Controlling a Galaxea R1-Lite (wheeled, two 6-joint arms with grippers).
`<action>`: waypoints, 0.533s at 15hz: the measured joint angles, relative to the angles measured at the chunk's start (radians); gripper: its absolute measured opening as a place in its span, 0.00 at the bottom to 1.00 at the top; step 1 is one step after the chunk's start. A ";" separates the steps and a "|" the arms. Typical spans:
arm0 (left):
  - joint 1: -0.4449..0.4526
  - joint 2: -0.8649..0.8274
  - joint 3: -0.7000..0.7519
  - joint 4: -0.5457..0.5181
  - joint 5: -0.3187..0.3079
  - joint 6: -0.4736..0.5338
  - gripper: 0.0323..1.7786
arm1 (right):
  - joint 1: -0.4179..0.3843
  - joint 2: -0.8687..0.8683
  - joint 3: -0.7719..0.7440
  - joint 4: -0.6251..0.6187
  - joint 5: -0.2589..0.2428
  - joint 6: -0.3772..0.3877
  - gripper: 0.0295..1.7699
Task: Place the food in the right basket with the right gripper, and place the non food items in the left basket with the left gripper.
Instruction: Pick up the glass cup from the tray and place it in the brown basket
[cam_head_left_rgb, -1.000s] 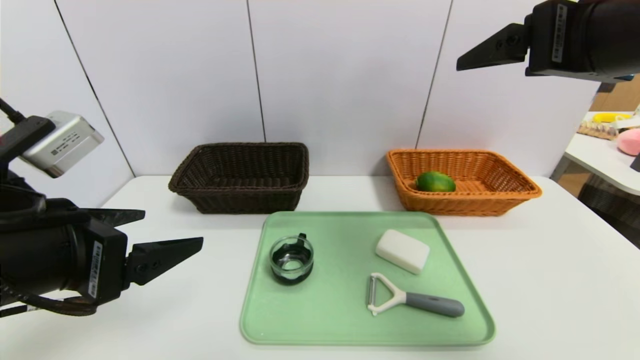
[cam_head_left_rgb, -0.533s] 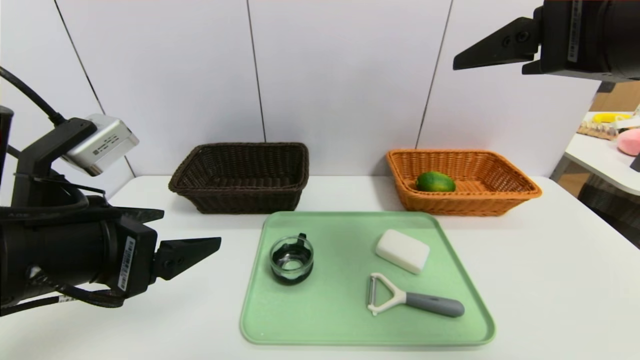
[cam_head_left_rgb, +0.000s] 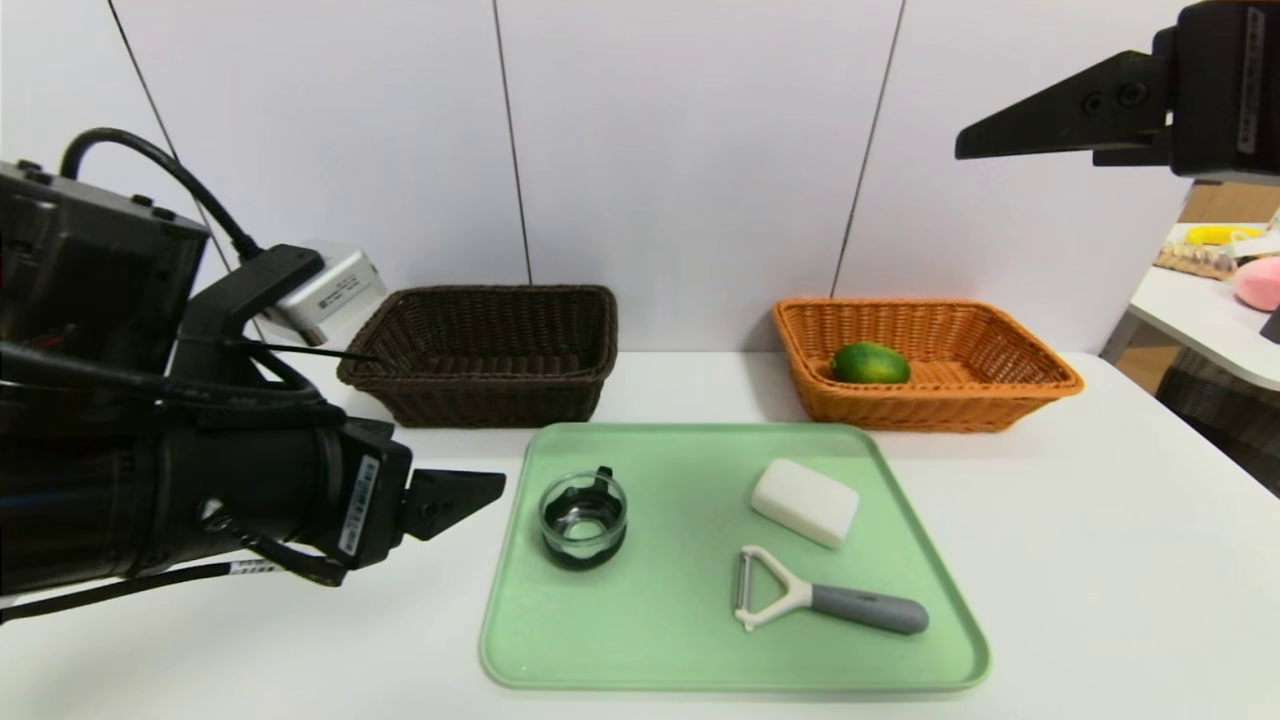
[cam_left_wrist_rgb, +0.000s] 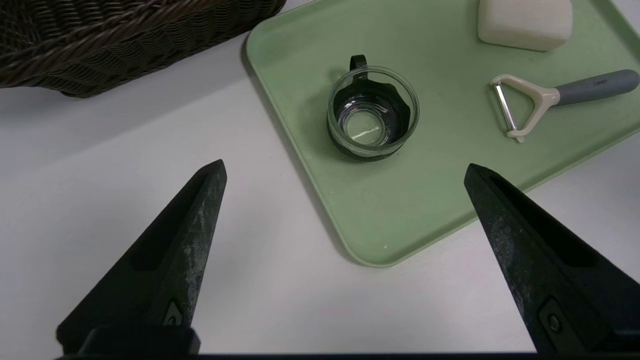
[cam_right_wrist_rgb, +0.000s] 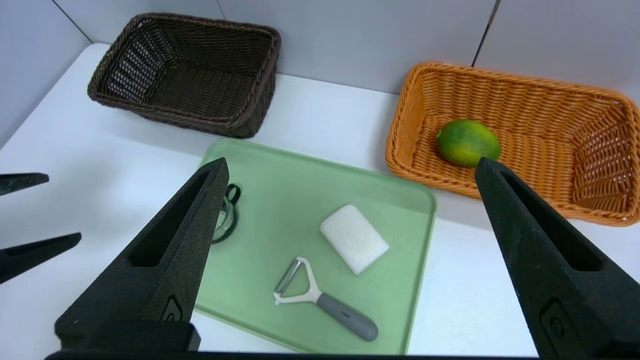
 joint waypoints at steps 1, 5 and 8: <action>-0.005 0.036 -0.018 0.000 -0.001 -0.016 0.95 | 0.000 -0.014 0.016 0.000 0.000 0.000 0.96; -0.027 0.168 -0.056 -0.054 -0.005 -0.022 0.95 | -0.001 -0.078 0.073 0.000 -0.003 -0.001 0.96; -0.045 0.257 -0.086 -0.118 -0.006 -0.019 0.95 | -0.006 -0.124 0.124 -0.004 -0.001 0.002 0.96</action>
